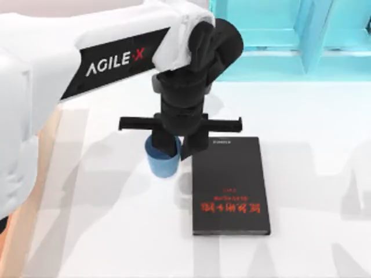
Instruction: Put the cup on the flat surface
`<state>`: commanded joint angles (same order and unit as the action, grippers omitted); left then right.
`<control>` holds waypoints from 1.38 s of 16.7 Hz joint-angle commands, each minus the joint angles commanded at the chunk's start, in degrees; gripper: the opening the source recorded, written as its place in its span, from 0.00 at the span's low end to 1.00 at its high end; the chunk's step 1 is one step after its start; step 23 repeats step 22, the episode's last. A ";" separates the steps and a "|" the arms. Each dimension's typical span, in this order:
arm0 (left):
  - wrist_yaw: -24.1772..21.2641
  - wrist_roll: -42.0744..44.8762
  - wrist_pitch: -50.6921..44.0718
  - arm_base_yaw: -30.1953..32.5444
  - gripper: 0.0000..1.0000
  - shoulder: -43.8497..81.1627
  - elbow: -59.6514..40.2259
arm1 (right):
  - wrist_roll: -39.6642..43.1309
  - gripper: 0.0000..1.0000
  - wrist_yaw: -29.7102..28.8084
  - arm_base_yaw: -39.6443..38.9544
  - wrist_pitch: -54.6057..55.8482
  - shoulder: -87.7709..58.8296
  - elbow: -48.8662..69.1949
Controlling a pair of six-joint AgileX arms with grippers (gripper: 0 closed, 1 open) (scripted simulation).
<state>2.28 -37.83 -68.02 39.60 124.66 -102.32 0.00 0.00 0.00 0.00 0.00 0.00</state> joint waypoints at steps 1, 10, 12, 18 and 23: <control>0.00 0.00 0.03 0.00 0.00 0.01 0.04 | 0.00 1.00 0.00 0.00 0.00 0.00 0.00; 0.00 0.00 0.03 0.00 0.53 0.01 0.04 | 0.00 1.00 0.00 0.00 0.00 0.00 0.00; 0.00 0.00 0.03 0.00 0.68 0.01 0.04 | 0.00 1.00 0.00 0.00 0.00 0.00 0.00; 0.00 0.00 0.03 0.00 1.00 0.01 0.04 | 0.00 1.00 0.00 0.00 0.00 0.00 0.00; 0.00 0.00 0.03 0.00 1.00 0.01 0.04 | 0.00 1.00 0.00 0.00 0.00 0.00 0.00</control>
